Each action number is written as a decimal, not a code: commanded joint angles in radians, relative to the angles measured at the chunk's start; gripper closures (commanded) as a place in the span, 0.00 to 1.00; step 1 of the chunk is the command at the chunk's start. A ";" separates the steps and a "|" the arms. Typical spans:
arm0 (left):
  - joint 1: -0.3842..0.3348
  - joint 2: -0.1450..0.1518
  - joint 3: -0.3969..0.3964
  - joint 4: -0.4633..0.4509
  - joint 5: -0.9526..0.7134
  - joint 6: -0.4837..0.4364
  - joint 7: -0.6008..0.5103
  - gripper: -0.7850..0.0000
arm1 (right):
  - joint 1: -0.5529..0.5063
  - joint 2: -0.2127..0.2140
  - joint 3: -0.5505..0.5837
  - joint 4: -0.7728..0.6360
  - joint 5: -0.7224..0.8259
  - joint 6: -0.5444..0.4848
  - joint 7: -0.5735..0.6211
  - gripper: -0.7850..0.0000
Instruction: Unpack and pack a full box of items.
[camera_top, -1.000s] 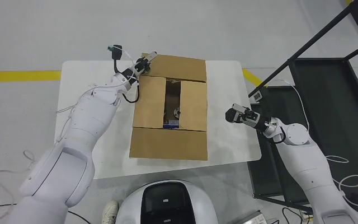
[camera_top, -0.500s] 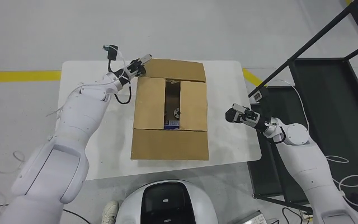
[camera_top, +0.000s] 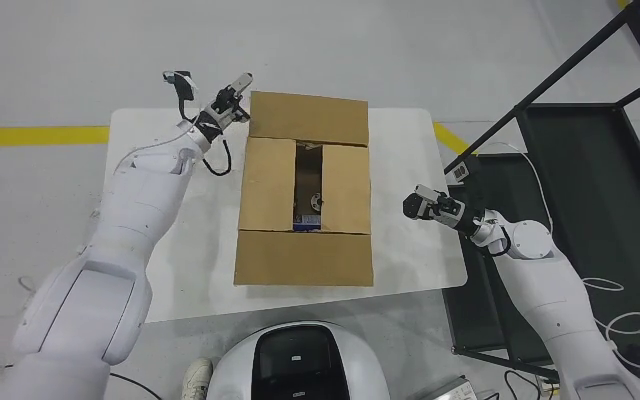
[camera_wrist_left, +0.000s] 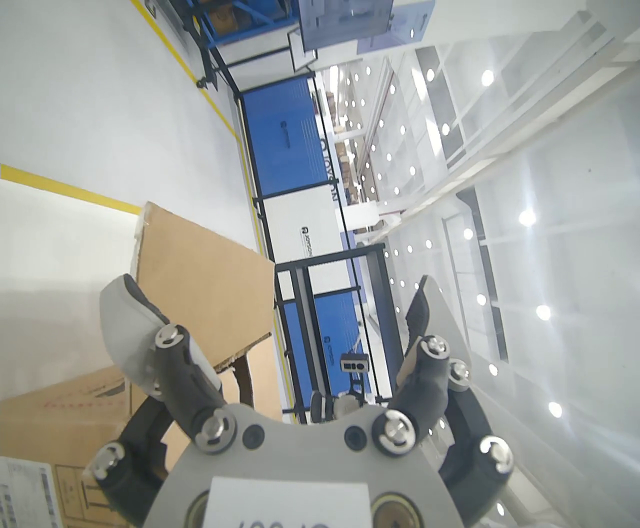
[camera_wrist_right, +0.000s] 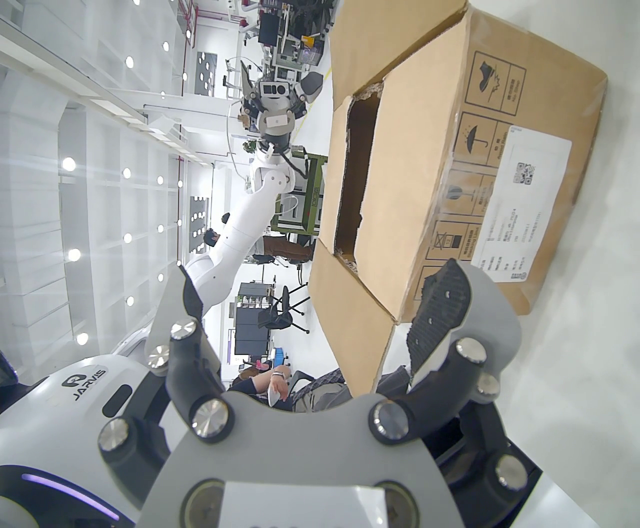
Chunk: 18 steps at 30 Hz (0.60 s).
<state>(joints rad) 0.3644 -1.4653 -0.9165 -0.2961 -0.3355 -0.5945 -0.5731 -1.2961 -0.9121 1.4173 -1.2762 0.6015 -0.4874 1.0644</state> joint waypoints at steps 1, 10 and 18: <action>0.006 -0.011 0.020 -0.001 0.045 0.012 0.051 0.00 | 0.000 0.000 0.000 0.000 0.000 0.000 0.000 0.00; 0.009 -0.050 0.067 0.034 0.160 0.022 0.163 0.00 | 0.000 0.000 0.000 0.000 0.000 0.000 0.000 0.00; -0.007 -0.045 0.054 0.079 0.178 0.017 0.117 0.00 | 0.000 0.000 0.000 0.000 0.000 0.000 0.000 0.00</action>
<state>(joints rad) 0.3576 -1.5123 -0.8592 -0.2193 -0.1552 -0.5740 -0.4331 -1.2961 -0.9121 1.4173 -1.2762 0.6015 -0.4874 1.0644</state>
